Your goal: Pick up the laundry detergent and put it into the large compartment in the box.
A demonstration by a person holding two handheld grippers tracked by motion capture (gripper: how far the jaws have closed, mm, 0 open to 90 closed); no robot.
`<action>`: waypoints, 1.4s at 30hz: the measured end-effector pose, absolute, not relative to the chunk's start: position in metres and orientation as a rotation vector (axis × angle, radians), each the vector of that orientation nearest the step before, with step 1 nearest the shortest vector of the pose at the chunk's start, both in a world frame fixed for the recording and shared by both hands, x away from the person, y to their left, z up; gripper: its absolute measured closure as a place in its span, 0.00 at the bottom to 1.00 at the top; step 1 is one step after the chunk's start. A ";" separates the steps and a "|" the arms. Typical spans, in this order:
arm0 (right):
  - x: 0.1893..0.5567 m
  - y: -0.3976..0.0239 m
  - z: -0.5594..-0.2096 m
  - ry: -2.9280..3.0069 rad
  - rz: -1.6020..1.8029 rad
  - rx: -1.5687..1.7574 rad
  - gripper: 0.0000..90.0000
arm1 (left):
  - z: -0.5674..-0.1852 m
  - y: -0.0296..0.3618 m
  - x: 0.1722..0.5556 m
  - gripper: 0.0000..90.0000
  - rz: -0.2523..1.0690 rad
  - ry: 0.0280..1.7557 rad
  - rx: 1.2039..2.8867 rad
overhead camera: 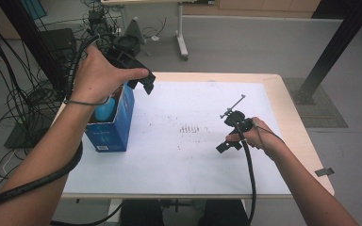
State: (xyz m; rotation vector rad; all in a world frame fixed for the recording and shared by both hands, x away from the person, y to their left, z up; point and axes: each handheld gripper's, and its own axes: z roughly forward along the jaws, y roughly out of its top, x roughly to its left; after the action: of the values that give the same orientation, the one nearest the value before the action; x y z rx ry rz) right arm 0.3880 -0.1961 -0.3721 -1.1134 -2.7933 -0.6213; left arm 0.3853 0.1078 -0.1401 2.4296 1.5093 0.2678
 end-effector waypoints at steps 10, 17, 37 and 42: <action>0.388 -0.198 -0.371 -2.794 -0.626 -1.122 0.12 | -0.138 0.075 0.374 0.07 0.245 1.370 2.483; 0.388 -0.198 -0.371 -2.793 -0.628 -1.125 0.12 | -0.143 0.059 0.369 0.08 0.226 1.301 2.513; 0.388 -0.202 -0.370 -2.792 -0.631 -1.134 0.12 | -0.216 0.038 0.372 0.08 0.172 1.255 2.610; 0.388 -0.203 -0.370 -2.792 -0.626 -1.136 0.12 | -0.242 0.035 0.371 0.08 0.143 1.259 2.617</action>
State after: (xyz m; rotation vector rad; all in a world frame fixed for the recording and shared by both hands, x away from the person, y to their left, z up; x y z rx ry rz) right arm 0.3881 -0.2032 -0.3695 -1.1359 -2.7919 -0.6260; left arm 0.3714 0.0349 -0.2420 2.6172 1.2590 0.1431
